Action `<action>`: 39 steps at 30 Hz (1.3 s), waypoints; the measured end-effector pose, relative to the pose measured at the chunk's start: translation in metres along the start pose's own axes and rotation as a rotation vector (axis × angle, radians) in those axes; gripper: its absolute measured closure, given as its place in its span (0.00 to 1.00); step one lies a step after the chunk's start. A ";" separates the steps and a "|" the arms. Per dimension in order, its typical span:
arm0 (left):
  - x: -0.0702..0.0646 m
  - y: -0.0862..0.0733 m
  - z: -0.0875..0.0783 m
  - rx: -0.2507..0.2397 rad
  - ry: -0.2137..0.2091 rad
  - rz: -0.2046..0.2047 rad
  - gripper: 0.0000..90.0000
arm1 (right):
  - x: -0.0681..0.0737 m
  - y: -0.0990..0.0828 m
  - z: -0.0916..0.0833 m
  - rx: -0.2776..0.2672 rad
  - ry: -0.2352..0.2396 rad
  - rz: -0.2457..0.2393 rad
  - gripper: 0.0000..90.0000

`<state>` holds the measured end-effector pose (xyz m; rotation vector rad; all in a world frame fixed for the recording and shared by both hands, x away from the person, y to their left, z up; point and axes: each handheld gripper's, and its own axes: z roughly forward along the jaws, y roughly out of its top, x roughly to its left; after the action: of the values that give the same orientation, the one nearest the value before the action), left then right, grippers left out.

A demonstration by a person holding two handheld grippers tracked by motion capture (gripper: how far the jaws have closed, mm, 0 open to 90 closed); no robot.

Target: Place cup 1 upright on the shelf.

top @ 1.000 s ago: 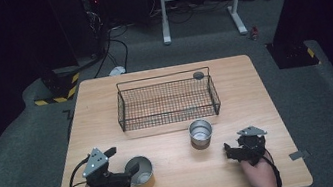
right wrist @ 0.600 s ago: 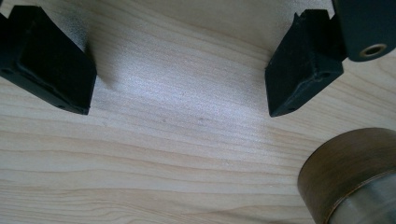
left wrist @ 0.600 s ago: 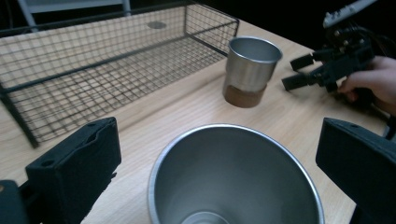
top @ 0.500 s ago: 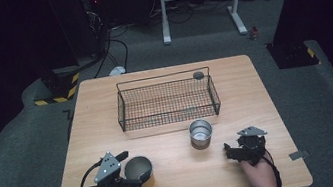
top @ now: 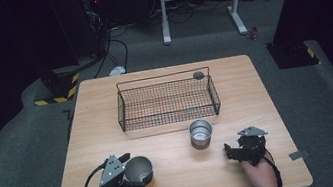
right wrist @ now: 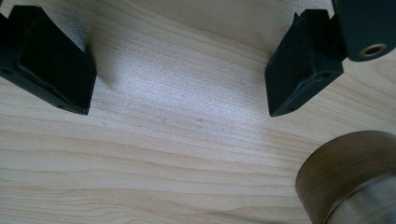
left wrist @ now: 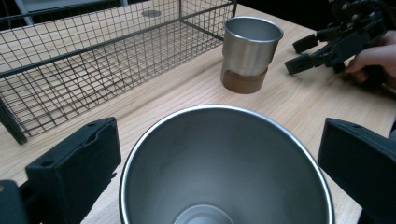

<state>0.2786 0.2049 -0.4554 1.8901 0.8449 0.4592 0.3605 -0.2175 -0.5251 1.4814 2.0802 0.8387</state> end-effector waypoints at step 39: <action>-0.003 -0.026 -0.001 -0.013 0.009 0.043 0.09 | 0.000 0.000 0.000 -0.001 0.000 -0.001 0.10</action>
<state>0.2663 0.2103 -0.4780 1.8984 0.8065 0.4987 0.3602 -0.2174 -0.5252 1.4801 2.0800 0.8386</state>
